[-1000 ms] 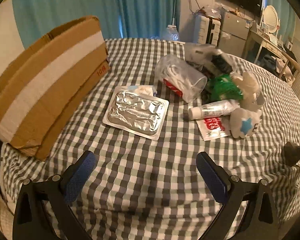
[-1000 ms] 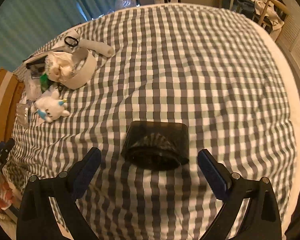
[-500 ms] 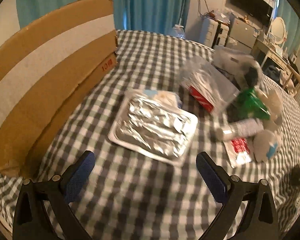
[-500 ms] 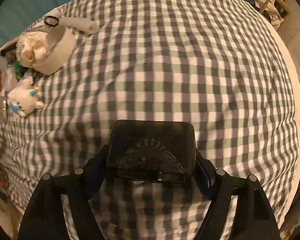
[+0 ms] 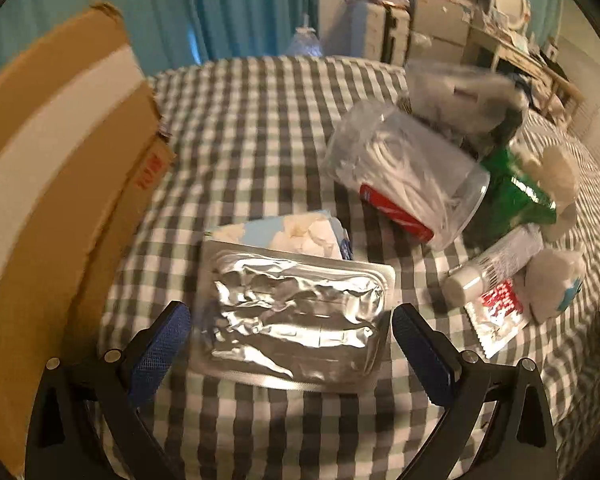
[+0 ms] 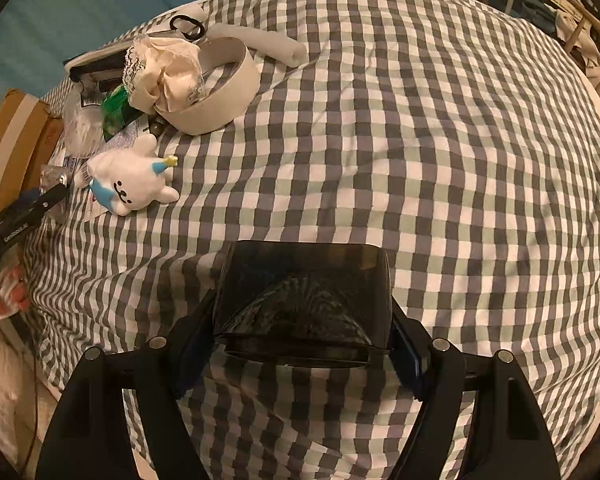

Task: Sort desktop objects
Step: 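Carry the blister pack and lens cap to the cardboard box and release both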

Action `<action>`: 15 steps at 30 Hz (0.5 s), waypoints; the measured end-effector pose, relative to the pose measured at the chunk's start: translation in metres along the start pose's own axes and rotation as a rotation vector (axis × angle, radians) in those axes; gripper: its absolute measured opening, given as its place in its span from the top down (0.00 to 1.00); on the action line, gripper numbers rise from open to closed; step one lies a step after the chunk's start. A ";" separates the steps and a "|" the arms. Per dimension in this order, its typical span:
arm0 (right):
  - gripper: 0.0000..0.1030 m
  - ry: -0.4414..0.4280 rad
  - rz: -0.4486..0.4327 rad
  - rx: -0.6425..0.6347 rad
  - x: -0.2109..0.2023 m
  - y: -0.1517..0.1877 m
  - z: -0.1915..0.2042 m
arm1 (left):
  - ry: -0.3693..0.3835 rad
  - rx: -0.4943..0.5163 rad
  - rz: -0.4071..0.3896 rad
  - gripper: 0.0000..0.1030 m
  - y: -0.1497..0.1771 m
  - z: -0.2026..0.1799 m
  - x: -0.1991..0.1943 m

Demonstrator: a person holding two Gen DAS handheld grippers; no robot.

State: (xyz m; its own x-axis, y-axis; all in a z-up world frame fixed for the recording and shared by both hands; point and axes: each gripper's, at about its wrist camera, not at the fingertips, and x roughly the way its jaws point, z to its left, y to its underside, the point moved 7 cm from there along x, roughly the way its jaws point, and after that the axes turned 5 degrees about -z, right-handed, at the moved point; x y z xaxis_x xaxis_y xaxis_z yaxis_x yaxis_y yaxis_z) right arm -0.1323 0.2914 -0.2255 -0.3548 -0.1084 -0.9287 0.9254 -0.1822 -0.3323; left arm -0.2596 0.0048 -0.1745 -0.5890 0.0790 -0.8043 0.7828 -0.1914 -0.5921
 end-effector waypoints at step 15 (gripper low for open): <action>0.26 -0.020 -0.013 0.001 0.008 -0.021 0.012 | 0.004 -0.022 0.019 0.04 0.017 0.006 -0.010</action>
State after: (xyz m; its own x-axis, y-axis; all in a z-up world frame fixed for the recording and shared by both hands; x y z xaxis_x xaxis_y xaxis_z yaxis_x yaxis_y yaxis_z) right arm -0.1562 0.2828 -0.2244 -0.3689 -0.1254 -0.9210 0.9208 -0.1842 -0.3438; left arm -0.2418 -0.0055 -0.1761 -0.5735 0.0795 -0.8153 0.7978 -0.1717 -0.5779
